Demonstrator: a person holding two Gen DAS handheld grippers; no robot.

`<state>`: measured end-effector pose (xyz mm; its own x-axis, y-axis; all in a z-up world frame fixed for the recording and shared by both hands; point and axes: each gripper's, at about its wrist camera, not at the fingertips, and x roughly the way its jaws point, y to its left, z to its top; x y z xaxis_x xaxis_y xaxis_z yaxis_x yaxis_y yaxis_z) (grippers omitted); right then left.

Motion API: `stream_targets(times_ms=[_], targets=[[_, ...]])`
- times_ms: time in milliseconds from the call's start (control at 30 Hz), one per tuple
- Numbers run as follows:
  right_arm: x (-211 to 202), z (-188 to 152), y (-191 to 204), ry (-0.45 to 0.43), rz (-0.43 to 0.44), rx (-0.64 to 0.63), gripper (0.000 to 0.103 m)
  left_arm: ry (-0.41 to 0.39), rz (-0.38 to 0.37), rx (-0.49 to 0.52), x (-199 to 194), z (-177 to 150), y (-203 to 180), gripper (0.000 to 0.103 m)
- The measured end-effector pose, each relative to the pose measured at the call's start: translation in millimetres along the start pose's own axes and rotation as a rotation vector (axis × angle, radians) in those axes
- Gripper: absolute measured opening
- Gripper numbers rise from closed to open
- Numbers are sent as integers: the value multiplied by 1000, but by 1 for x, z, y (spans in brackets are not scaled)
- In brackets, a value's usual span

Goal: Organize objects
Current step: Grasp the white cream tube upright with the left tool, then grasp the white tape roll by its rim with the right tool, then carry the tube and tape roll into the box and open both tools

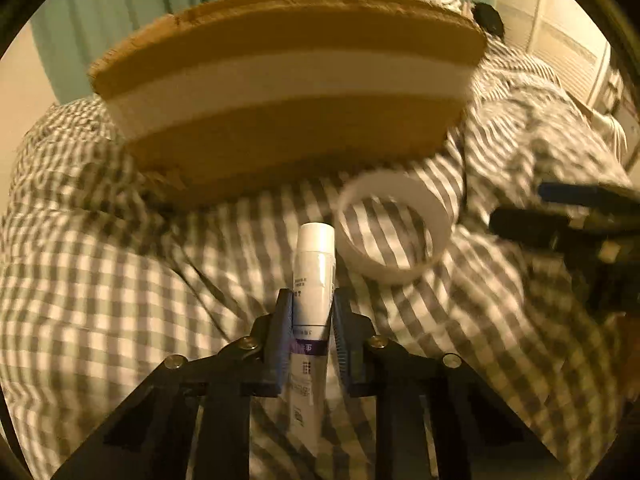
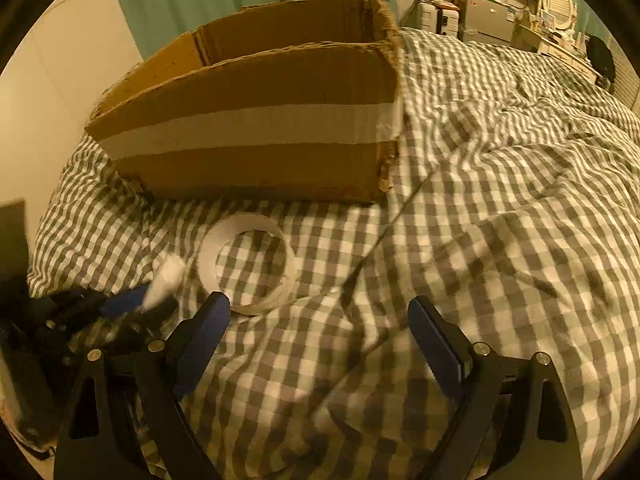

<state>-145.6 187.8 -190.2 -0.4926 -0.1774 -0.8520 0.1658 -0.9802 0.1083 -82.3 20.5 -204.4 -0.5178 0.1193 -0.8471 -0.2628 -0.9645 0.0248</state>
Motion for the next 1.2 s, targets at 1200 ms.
stream_targets(times_ms=[1200], targets=[[33,-3,58,43,0,-149,79,-10,45,-99,-19,16,51,19]])
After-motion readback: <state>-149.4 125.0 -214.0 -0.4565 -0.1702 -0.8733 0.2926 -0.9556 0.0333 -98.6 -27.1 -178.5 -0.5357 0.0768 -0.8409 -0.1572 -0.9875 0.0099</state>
